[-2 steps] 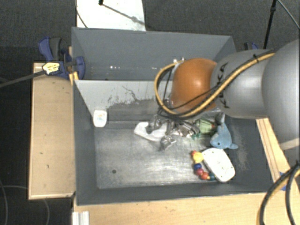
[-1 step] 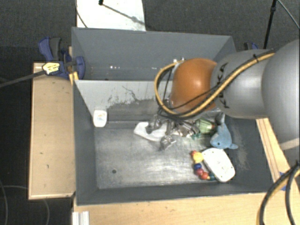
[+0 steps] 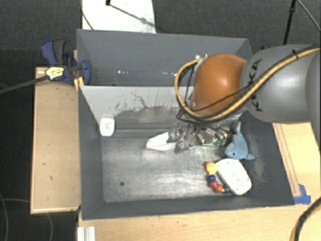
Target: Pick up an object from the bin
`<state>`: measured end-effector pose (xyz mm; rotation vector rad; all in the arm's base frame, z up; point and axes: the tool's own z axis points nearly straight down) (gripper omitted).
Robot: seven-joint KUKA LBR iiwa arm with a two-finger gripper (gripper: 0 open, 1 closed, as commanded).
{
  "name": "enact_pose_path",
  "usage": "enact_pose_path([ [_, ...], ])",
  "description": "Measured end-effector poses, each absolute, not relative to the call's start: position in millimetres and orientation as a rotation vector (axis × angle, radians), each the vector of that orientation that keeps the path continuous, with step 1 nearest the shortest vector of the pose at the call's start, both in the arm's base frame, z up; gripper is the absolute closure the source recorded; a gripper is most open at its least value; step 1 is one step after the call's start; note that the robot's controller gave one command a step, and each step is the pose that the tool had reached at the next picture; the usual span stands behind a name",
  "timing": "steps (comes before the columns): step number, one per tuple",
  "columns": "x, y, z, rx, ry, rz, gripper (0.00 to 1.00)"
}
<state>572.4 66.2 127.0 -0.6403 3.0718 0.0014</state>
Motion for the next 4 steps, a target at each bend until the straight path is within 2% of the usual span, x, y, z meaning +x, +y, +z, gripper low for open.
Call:
enact_pose_path([
  [1, 580.9, 71.7, 141.1, -0.642, 3.063, -0.001, 1.00],
  [2, 567.2, 69.6, 123.9, -0.636, 3.076, 0.002, 1.00],
  [3, 567.6, 84.4, 172.6, -0.643, 3.079, 0.002, 1.00],
  [4, 568.6, 88.4, 185.5, -0.647, 3.062, 0.000, 1.00],
])
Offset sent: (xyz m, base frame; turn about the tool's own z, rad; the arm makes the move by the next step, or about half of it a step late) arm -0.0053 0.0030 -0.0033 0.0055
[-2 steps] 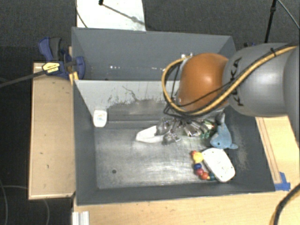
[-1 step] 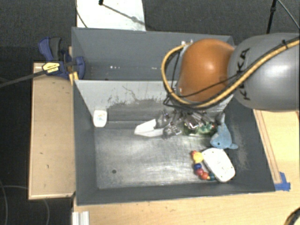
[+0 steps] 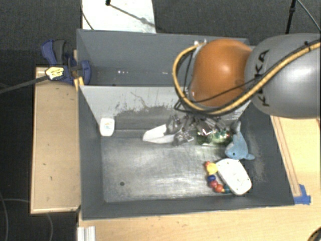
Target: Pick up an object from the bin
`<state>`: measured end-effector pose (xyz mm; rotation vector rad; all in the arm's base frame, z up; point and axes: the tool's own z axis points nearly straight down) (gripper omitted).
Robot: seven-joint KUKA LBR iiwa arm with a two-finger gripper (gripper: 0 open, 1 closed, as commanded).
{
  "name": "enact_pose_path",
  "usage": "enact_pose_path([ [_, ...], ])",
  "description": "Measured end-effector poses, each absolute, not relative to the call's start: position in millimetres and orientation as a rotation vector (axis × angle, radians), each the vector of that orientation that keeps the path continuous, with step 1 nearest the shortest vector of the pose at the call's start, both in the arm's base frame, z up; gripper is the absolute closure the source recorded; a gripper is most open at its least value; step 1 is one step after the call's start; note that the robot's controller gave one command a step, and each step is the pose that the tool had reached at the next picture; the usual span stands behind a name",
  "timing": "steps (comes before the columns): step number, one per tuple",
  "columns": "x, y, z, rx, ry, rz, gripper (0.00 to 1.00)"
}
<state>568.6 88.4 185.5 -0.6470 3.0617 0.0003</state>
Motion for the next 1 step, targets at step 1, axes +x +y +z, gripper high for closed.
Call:
enact_pose_path([
  [1, 538.7, 75.9, 215.3, -0.657, 3.079, 0.002, 1.00],
])
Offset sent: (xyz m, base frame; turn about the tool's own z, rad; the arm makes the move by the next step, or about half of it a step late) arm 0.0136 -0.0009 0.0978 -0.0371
